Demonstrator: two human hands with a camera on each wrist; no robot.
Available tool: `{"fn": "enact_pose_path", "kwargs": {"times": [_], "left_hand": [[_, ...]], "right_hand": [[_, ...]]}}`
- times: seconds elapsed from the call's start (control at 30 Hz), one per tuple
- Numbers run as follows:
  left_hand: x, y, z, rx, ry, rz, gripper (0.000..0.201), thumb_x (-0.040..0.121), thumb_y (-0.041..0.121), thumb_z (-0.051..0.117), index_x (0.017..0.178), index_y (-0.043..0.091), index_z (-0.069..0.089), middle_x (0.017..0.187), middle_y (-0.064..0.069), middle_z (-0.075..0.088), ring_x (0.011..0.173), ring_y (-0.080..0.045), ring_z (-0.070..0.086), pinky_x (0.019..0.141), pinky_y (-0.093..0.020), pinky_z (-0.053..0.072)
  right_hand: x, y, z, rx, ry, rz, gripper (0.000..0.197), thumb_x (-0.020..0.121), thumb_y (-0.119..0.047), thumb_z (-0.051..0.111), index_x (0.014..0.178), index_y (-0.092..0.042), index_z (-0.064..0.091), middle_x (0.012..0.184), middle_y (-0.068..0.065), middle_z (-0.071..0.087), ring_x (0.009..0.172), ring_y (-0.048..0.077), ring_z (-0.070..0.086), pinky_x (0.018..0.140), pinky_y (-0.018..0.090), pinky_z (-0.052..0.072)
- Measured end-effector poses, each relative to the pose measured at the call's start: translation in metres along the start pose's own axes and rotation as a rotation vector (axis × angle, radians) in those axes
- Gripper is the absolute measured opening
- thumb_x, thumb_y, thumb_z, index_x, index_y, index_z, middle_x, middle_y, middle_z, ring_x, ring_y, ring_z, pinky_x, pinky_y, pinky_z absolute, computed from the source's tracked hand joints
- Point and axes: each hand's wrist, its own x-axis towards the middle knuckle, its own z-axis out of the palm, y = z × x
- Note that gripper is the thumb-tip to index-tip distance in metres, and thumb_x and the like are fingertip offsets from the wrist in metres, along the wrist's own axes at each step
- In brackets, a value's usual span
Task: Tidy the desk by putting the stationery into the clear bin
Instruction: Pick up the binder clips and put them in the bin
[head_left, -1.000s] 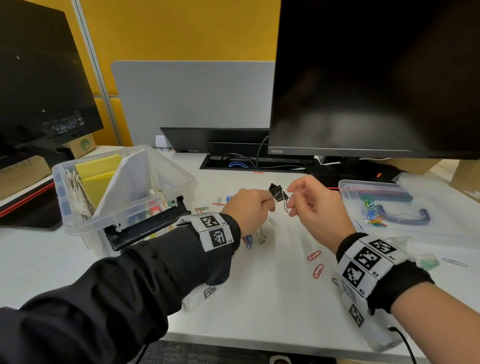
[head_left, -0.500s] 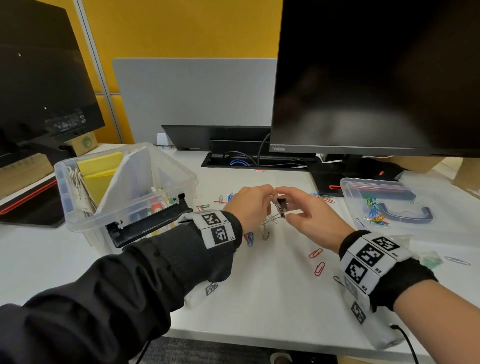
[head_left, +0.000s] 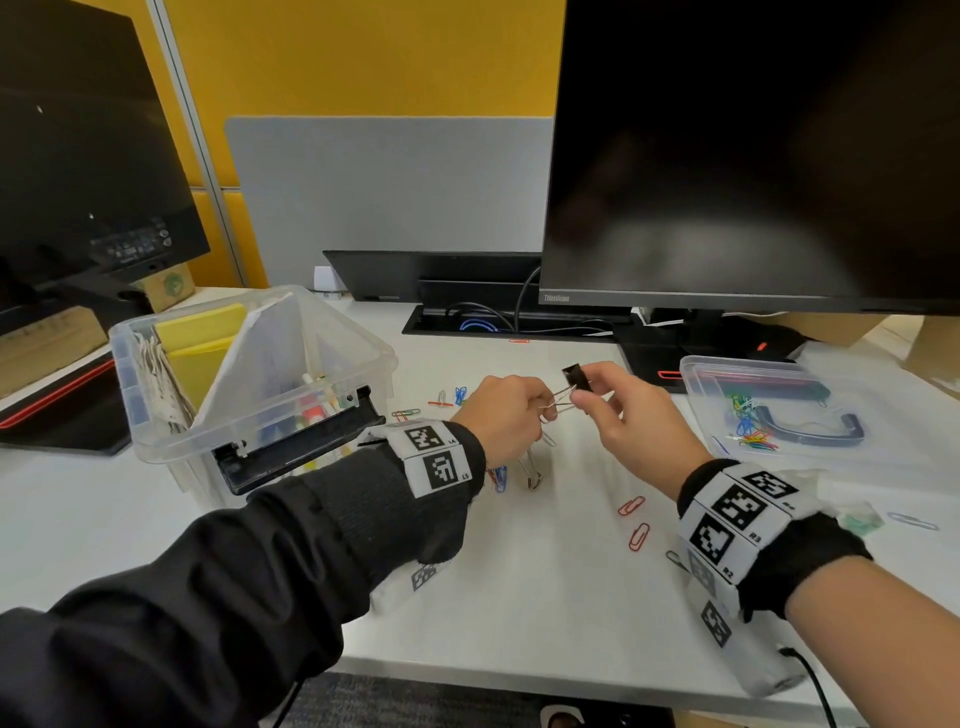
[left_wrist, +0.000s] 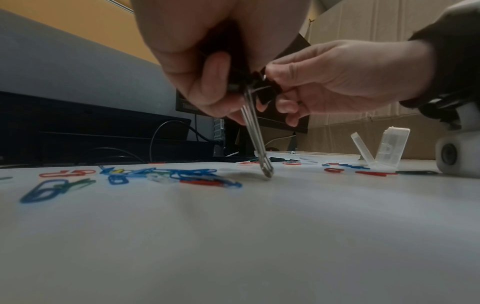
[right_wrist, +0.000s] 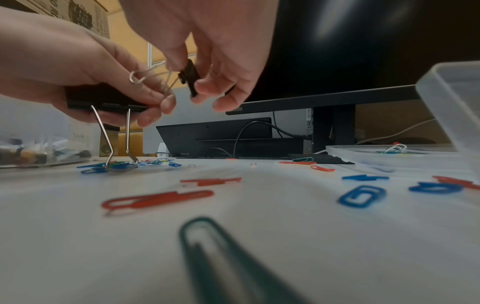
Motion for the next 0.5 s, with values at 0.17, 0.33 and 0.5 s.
{"fn": "enact_pose_path", "kwargs": {"times": [0.17,0.33,0.5], "left_hand": [[-0.0029,0.0018,0.0005,0.006,-0.069,0.019,0.03,0.095,0.007,0.037,0.1,0.01,0.066,0.081,0.0,0.059,0.076,-0.012,0.055,0.062,-0.015,0.039],[-0.004,0.0039,0.0004,0.042,-0.114,0.037,0.029,0.094,0.007,0.037,0.102,0.009,0.065,0.082,0.003,0.055,0.079,-0.012,0.052,0.072,-0.02,0.04],[-0.0033,0.0023,-0.0003,-0.003,-0.036,0.037,0.027,0.095,0.007,0.036,0.097,0.008,0.063,0.084,-0.002,0.056,0.079,-0.016,0.051,0.071,-0.024,0.038]], "right_hand": [[0.0037,0.0058,0.0035,-0.006,0.03,0.113,0.026,0.094,-0.024,0.048,0.117,-0.011,0.05,0.078,-0.016,0.047,0.065,0.002,0.045,0.059,0.016,0.037],[0.0055,0.0054,0.0008,0.034,-0.034,0.195,0.043,0.095,-0.027,0.047,0.136,-0.015,0.041,0.099,0.007,0.055,0.091,0.017,0.051,0.081,0.026,0.038],[0.0046,0.0036,0.0005,0.101,-0.114,0.155,0.023,0.096,-0.021,0.044,0.108,-0.008,0.059,0.091,0.01,0.055,0.084,0.021,0.051,0.077,0.034,0.042]]}}
